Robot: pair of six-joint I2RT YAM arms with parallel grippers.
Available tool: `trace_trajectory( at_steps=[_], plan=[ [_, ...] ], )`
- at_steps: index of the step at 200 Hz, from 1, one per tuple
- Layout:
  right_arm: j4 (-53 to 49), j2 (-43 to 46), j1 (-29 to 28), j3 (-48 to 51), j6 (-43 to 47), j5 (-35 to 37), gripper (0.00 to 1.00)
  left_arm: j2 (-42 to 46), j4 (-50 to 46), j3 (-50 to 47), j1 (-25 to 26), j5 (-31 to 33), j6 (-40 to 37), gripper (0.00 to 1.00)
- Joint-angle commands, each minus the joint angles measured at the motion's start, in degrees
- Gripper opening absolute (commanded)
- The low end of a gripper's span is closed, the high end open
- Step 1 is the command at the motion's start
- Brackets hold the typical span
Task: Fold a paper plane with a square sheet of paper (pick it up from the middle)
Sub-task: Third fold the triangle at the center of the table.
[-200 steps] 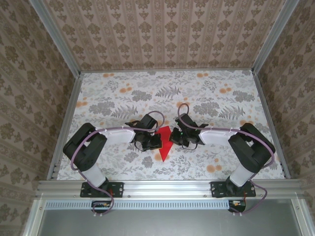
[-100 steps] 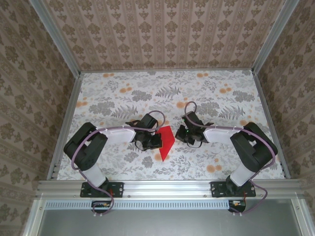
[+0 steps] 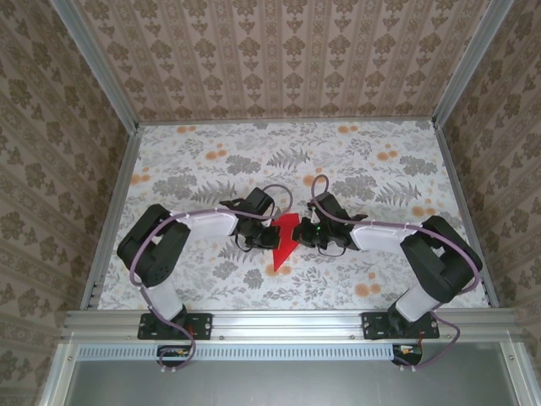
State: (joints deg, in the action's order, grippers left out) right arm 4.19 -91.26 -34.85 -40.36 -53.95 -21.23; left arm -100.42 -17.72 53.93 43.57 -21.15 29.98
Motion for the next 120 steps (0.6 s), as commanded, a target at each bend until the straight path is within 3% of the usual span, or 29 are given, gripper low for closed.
trace_trajectory(
  at_steps=[1,68,120],
  plan=[
    [1.81,-2.18,-0.31,0.86,0.27,-2.29,0.06,-2.32,-4.2,0.53,-1.08,3.86,-6.91,0.0],
    [2.45,-4.96,-0.28,0.63,-0.86,0.05,0.05,-0.51,-2.6,1.89,-1.38,-0.53,-9.3,0.0],
    [2.44,-5.36,-0.31,1.89,-5.29,2.76,0.05,3.52,-2.4,2.19,-1.58,1.11,-5.35,0.03]
  ],
)
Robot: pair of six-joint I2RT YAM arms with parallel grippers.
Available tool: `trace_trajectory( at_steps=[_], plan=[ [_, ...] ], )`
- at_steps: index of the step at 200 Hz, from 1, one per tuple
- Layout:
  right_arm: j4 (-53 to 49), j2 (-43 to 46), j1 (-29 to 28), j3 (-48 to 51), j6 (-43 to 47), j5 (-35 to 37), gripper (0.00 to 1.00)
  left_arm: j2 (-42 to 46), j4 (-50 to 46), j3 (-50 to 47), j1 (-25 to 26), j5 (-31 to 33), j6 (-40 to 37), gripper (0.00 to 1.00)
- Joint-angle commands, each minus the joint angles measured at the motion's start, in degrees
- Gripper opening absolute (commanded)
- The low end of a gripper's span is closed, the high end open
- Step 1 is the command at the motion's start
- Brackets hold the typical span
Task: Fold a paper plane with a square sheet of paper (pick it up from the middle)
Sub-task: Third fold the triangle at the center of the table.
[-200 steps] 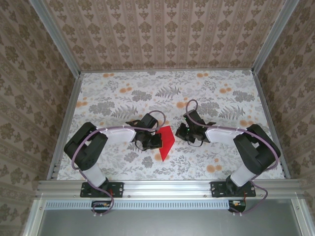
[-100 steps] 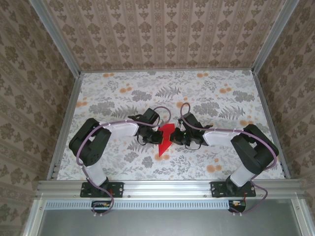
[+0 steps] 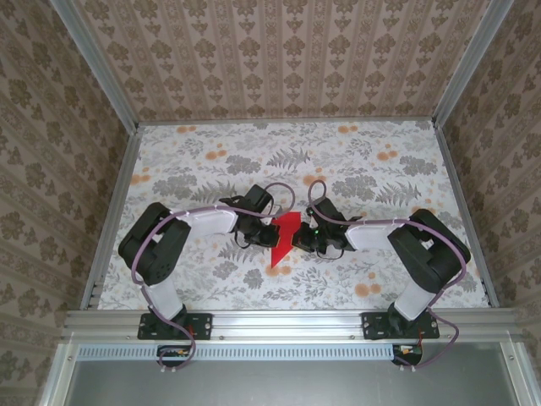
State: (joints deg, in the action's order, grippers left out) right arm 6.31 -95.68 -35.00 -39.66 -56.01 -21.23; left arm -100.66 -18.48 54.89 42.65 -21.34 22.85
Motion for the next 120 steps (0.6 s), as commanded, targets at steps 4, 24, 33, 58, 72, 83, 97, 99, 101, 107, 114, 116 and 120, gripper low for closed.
trace_trajectory(
  at_steps=[4,24,33,58,72,83,97,99,101,107,114,116,120],
  plan=[
    [0.34,-0.92,-0.17,1.47,-3.78,3.04,0.05,4.37,-1.5,1.11,-0.68,1.65,2.5,0.05],
    [0.64,-0.67,-0.32,2.93,-6.75,4.62,0.05,8.28,0.7,-0.59,-0.49,2.83,7.7,0.13],
    [0.55,-0.41,-0.46,3.47,-8.08,5.54,0.05,10.36,2.65,-2.1,-0.3,3.48,10.62,0.16],
    [0.06,0.2,-0.85,4.39,-11.2,7.87,0.05,15.63,7.41,-7.06,1.37,5.71,17.46,0.23],
    [-0.74,0.46,-1.03,4.59,-12.62,8.91,0.05,17.55,9.95,-9.79,2.63,5.57,20.89,0.25],
    [-1.14,0.5,-1.2,4.59,-13.56,9.34,0.05,18.37,12.16,-11.81,3.74,5.44,22.97,0.25],
    [-1.73,0.58,-1.28,4.59,-14.43,9.82,0.05,18.49,14.54,-13.99,4.48,4.95,25.64,0.24],
    [-1.82,0.58,-1.29,4.57,-14.64,9.88,0.05,18.48,15.06,-14.21,4.59,4.81,26.01,0.24],
    [-1.87,0.54,-1.29,4.63,-14.72,9.89,0.05,18.35,15.56,-14.62,4.69,4.6,26.37,0.24],
    [-2.0,0.47,-1.27,4.65,-15.1,10.06,0.05,18.01,17.41,-15.61,4.85,3.9,27.57,0.23],
    [-2.12,0.45,-1.29,4.77,-15.43,10.24,0.05,17.42,19.26,-16.72,4.92,3.24,28.84,0.22],
    [-2.16,0.46,-1.29,4.77,-15.53,10.29,0.05,17.14,19.79,-16.98,4.99,3.06,29.18,0.21],
    [-2.11,0.43,-1.29,4.76,-15.63,10.26,0.05,16.81,20.76,-17.48,5.06,2.67,29.64,0.2]
  ],
)
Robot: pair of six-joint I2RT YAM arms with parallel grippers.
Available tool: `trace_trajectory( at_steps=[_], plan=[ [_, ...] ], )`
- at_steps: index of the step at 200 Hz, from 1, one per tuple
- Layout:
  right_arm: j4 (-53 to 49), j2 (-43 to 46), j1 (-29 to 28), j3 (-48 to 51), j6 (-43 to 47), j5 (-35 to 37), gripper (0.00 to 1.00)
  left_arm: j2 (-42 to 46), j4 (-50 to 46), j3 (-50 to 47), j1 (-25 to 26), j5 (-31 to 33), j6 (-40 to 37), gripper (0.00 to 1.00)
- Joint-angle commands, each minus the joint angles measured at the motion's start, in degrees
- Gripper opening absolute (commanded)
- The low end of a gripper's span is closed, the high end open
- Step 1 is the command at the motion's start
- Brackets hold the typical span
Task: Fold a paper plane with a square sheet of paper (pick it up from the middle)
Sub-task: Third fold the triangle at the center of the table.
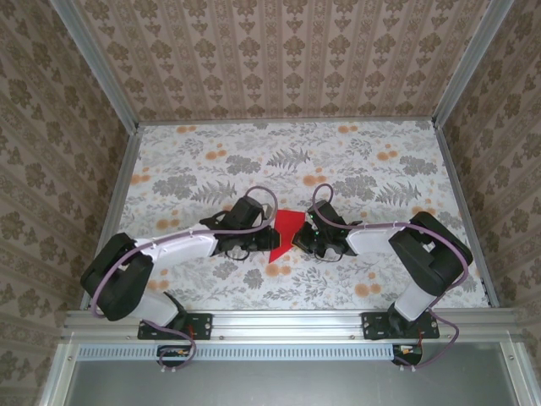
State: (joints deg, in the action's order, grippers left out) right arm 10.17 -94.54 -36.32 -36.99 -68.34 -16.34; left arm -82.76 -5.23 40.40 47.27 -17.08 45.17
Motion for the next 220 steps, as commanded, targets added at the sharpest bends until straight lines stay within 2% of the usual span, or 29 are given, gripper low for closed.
trace_trajectory(
  at_steps=[1,23,87,220],
  plan=[
    [-6.01,-0.72,0.02,2.1,-3.34,5.36,0.05,-1.27,7.61,-3.06,0.45,-1.75,7.4,0.2],
    [-6.32,-0.83,0.02,2.18,-3.65,5.33,0.05,-3.26,11.29,-3.93,0.68,-3.19,8.97,0.16],
    [-7.17,-1.01,0.02,1.84,-3.65,5.09,0.05,-7.99,13.4,-3.64,0.84,-3.79,9.85,0.12],
    [-7.8,-0.67,0.53,2.53,-1.9,4.71,0.05,-10.32,7.7,-4.55,0.42,3.39,6.88,0.07]
  ],
)
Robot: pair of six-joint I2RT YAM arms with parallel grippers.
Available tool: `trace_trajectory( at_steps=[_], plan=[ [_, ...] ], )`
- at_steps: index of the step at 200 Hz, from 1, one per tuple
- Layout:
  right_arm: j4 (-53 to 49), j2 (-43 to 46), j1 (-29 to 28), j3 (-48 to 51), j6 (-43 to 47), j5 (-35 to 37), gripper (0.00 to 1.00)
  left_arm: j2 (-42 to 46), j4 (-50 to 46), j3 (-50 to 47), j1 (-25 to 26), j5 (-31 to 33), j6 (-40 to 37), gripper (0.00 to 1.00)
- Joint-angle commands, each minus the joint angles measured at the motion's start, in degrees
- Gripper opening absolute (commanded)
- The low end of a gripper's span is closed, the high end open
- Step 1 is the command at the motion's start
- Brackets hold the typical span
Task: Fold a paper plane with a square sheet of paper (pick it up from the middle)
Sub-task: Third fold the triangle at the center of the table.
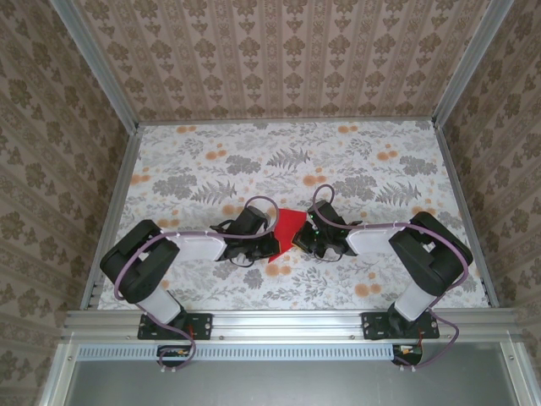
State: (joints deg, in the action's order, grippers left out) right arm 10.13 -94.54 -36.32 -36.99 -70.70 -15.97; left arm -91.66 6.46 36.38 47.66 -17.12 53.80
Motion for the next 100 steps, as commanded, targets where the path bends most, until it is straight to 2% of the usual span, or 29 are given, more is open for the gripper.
trace_trajectory(
  at_steps=[1,52,100],
  plan=[
    [-7.71,-0.57,0.54,2.53,0.6,4.31,0.05,-1.47,-4.0,-0.52,0.04,3.42,-1.76,0.07],
    [-1.51,3.2,0.3,-0.89,10.31,-2.75,0.05,-2.69,-4.59,-0.09,-0.02,2.55,-2.47,0.03],
    [0.16,1.11,-0.16,-2.6,10.63,-5.54,0.05,-3.01,-5.7,0.65,-0.15,2.44,-3.56,0.01]
  ],
)
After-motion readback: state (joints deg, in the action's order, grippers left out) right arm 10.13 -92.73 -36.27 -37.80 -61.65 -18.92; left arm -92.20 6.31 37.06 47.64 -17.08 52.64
